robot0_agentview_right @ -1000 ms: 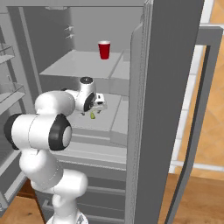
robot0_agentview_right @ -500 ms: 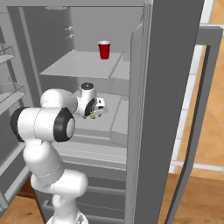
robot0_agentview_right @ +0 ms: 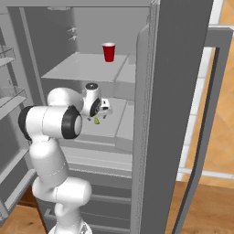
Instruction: Grab a lemon wedge from the fridge and one ice cube from the ice bowl, and put them in the glass of lemonade.
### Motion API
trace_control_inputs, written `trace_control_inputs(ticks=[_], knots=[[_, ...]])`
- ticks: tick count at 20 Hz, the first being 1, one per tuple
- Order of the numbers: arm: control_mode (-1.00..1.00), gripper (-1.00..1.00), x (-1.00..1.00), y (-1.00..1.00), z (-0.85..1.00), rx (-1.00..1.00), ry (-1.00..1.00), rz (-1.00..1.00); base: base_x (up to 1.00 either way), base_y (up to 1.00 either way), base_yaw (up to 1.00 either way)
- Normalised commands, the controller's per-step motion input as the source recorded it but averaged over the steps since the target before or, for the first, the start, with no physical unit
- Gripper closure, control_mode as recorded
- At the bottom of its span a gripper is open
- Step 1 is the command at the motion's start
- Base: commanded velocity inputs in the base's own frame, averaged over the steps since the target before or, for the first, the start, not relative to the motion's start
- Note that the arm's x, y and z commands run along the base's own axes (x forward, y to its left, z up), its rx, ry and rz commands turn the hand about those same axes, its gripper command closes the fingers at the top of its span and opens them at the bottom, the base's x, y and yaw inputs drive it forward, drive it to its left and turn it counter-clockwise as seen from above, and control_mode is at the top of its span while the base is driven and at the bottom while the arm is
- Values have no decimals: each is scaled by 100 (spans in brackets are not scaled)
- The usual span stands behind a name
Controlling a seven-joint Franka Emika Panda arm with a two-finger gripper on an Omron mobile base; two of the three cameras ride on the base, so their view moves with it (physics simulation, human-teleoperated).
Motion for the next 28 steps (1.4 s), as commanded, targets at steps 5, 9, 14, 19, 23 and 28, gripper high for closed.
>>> trace_control_inputs(ticks=[5,9,14,19,23,28], knots=[[-100,-100,0,0,-6,0,1,0,0,0,0],[-100,-100,0,0,-34,0,0,0,0,0,0],[-100,-100,-1,0,-41,0,0,0,0,0,0],[-100,-100,0,0,-24,0,0,0,0,0,0],[-100,100,0,0,-11,0,3,0,0,0,0],[-100,100,0,0,-5,0,4,0,0,0,0]])
